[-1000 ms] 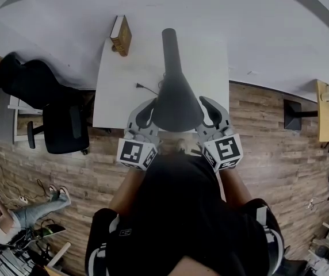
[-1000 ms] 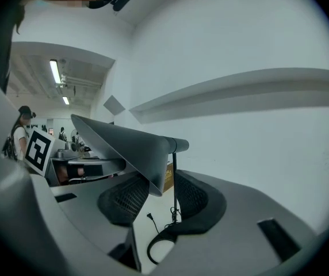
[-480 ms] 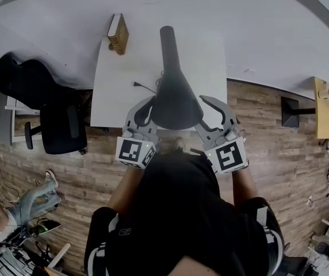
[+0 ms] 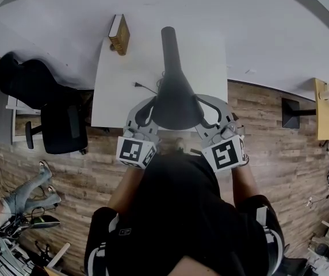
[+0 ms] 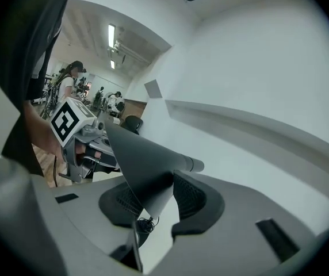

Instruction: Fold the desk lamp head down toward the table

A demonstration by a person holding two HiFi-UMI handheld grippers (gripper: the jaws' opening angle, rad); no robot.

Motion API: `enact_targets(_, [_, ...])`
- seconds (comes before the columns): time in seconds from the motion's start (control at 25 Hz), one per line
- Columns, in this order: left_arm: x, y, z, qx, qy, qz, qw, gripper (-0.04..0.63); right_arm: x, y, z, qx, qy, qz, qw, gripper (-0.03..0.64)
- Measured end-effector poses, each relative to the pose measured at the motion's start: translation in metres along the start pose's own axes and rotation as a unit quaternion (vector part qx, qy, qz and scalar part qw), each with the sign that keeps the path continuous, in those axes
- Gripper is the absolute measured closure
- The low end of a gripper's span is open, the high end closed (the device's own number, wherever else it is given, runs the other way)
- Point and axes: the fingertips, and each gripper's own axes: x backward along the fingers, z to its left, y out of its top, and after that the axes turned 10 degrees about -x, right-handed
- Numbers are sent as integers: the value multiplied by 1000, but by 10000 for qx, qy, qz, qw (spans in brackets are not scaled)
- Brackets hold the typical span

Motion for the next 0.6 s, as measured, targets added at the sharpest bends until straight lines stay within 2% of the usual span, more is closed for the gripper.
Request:
enact_targets(0.16, [0, -1, -1, 5, 13, 5, 10000, 558, 1, -1, 0, 191, -22, 30, 9998, 494])
enact_targets(0.44, [1, -3, -1, -62, -124, 52, 9999, 557, 0, -1, 0, 195, -102, -1, 9998, 500])
enact_targets(0.56, [4, -2, -5, -282, -332, 159, 9989, 547, 0, -1, 0, 184, -100, -17, 9998, 502])
enact_targets(0.6, [5, -1, -7, -426, -405, 189, 9981, 514, 0, -1, 0, 184, -100, -22, 9998, 502])
